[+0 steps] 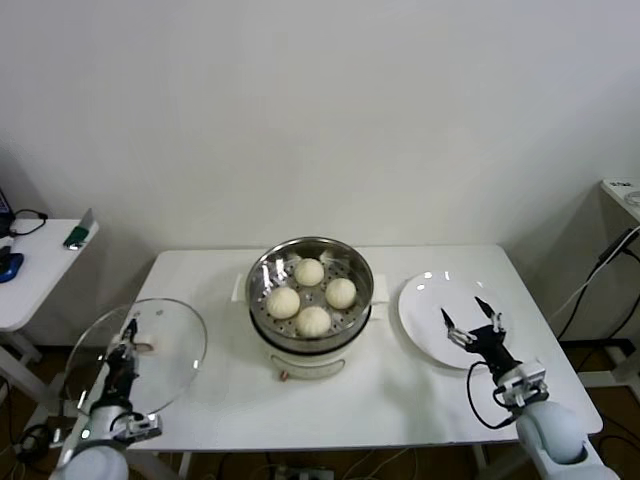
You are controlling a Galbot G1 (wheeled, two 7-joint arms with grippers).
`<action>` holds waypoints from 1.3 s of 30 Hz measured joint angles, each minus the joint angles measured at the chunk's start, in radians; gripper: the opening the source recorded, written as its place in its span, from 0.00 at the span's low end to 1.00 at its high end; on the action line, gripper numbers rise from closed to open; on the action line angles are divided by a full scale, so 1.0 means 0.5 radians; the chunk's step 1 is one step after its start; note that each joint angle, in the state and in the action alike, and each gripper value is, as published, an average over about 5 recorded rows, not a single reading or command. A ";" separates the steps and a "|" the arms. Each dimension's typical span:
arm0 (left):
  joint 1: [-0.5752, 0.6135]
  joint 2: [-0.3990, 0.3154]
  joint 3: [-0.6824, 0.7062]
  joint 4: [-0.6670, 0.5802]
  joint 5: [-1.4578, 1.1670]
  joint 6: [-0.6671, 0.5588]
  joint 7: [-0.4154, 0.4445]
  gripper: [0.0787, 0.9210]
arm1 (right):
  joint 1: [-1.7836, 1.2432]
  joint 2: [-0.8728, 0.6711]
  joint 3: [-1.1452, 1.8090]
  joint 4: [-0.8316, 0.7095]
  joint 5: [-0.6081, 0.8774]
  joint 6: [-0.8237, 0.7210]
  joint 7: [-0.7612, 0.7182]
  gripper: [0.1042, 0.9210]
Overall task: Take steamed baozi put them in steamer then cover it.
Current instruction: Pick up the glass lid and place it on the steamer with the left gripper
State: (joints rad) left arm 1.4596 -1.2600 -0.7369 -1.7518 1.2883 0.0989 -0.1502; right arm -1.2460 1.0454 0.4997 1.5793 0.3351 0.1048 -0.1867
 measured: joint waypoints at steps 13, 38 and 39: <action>0.186 0.270 0.060 -0.581 -0.252 0.339 0.045 0.09 | 0.134 0.025 -0.102 -0.147 -0.032 0.029 -0.018 0.88; -0.636 0.490 1.217 -0.715 -0.005 1.078 0.654 0.09 | 0.359 0.094 -0.204 -0.351 -0.116 0.049 -0.024 0.88; -0.677 0.457 1.257 -0.696 0.026 1.095 0.688 0.09 | 0.362 0.094 -0.203 -0.353 -0.121 0.049 -0.024 0.88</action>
State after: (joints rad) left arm 1.1212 -1.0317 -0.1084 -2.0998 1.3012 0.6465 0.1935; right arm -1.0652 1.0924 0.3980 1.4026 0.2748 0.1293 -0.1985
